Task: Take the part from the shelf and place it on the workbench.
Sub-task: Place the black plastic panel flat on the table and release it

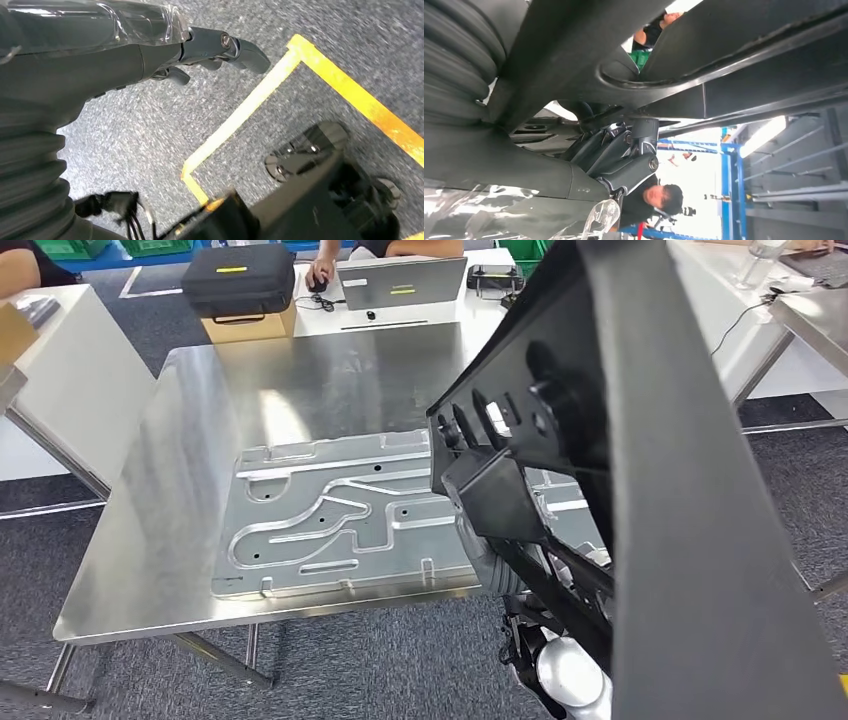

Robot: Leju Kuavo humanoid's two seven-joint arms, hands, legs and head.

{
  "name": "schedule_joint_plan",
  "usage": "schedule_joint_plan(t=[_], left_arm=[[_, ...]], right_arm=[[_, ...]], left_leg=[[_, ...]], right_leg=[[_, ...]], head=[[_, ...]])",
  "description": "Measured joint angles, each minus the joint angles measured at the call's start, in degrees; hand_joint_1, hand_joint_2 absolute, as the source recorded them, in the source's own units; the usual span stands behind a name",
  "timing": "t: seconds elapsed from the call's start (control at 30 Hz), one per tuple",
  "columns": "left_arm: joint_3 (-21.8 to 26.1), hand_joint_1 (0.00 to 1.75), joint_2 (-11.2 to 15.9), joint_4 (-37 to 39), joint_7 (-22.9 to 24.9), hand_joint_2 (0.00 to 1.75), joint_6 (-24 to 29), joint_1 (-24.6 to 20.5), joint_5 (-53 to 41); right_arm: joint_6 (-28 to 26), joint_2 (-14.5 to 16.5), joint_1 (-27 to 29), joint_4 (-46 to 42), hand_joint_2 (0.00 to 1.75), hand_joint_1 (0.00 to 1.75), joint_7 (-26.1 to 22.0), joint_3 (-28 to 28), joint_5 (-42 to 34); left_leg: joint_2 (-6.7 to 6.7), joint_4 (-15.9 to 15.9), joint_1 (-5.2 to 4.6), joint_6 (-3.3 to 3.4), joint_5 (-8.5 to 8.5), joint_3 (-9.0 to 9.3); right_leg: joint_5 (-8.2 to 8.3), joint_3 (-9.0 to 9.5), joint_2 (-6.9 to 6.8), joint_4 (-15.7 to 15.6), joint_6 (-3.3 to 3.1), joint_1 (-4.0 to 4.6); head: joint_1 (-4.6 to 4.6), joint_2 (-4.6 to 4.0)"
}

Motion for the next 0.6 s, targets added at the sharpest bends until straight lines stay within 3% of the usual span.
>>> schedule_joint_plan(t=[0.1, 0.2, 0.23, 0.27, 0.3, 0.37, 0.4, 0.47, 0.53, 0.6], left_arm=[[0.00, 0.00, 0.37, 0.00, 0.10, 1.75, 0.07, -0.01, 0.02], [0.00, 0.00, 0.76, 0.00, 0.15, 1.75, 0.14, 0.06, 0.13], [0.00, 0.00, 0.88, 0.00, 0.13, 1.75, 0.19, 0.19, 0.22], [0.00, 0.00, 1.00, 0.00, 0.08, 1.75, 0.26, 0.40, 0.33], [0.00, 0.00, 1.09, 0.00, -0.01, 1.75, 0.41, 0.68, 0.51], [0.01, 0.00, 1.25, 0.00, -0.29, 1.75, 0.79, 1.19, 0.92], [0.02, 0.00, 1.33, 0.00, -0.43, 1.75, 0.91, 1.29, 1.09], [0.02, 0.00, 1.53, 0.00, -0.64, 1.75, 0.79, 1.33, 1.08], [0.02, 0.00, 1.60, 0.00, -0.71, 1.75, 0.46, 1.35, 0.70], [0.01, 0.00, 1.64, -0.01, -0.69, 1.75, 0.30, 1.28, 0.15]], right_arm=[[-0.01, 0.46, -0.10, 0.20, 1.75, 1.75, -0.01, 0.09, 0.10], [0.22, 0.62, -0.21, 0.56, 1.75, 1.75, -0.46, 0.27, 0.43], [0.44, 0.71, -0.20, 0.85, 1.75, 1.75, -0.75, 0.33, 0.39], [0.68, 0.85, -0.21, 1.19, 1.75, 1.75, -1.06, 0.38, 0.25], [0.99, 1.06, -0.24, 1.57, 1.75, 1.75, -1.38, 0.41, 0.07], [1.51, 1.50, -0.43, 2.35, 1.75, 1.75, -1.86, 0.52, -0.21], [1.74, 1.75, -0.60, 2.74, 1.75, 1.75, -2.02, 0.62, -0.25], [1.98, 2.16, -0.94, 3.43, 1.75, 1.75, -2.20, 0.80, -0.27], [2.02, 2.51, -1.25, 3.89, 1.75, 1.75, -2.22, 0.88, -0.21], [2.02, 2.76, -1.67, 4.12, 1.75, 1.75, -2.13, 0.89, 0.09]], left_leg=[[-0.04, -0.88, 0.47, 0.94, 0.55, 0.88], [-0.02, -1.10, 0.62, 1.46, 0.44, 1.47], [-0.04, -1.08, 0.63, 1.50, 0.24, 1.65], [-0.07, -1.06, 0.67, 1.47, -0.03, 1.92], [-0.12, -1.03, 0.73, 1.33, -0.39, 2.33], [-0.22, -0.91, 0.85, 0.80, -1.30, 3.23], [-0.26, -0.74, 0.76, 0.43, -1.82, 3.46], [-0.28, -0.68, 0.55, -0.18, -2.47, 3.52], [-0.22, -0.79, 0.61, -0.63, -2.82, 3.67], [-0.12, 1.18, 0.83, -1.18, -3.95, 2.95]], right_leg=[[-1.40, -0.90, -0.11, 2.24, 0.85, -0.06], [-5.85, -6.61, -0.17, 13.17, 1.32, -0.09], [-6.33, -8.46, -0.18, 16.02, 1.48, -0.14], [-5.64, -9.36, -0.19, 16.77, 1.61, -0.22], [-3.81, -9.03, -0.22, 15.08, 1.70, -0.35], [0.84, -5.83, -0.34, 7.26, 1.86, -0.62], [2.19, -4.23, -0.37, 3.69, 1.75, -0.68], [2.42, -2.87, -0.36, 0.73, 1.18, -0.52], [2.09, -2.83, -0.30, 0.56, 0.33, -0.39], [1.82, -2.62, -0.28, 0.47, -0.37, -0.49]], head=[[0.06, 0.01], [0.14, 0.00], [0.14, 0.00], [0.15, 0.00], [0.15, 0.00], [0.16, 0.00], [0.17, 0.01], [0.15, 0.01], [0.11, 0.01], [0.03, 0.01]])
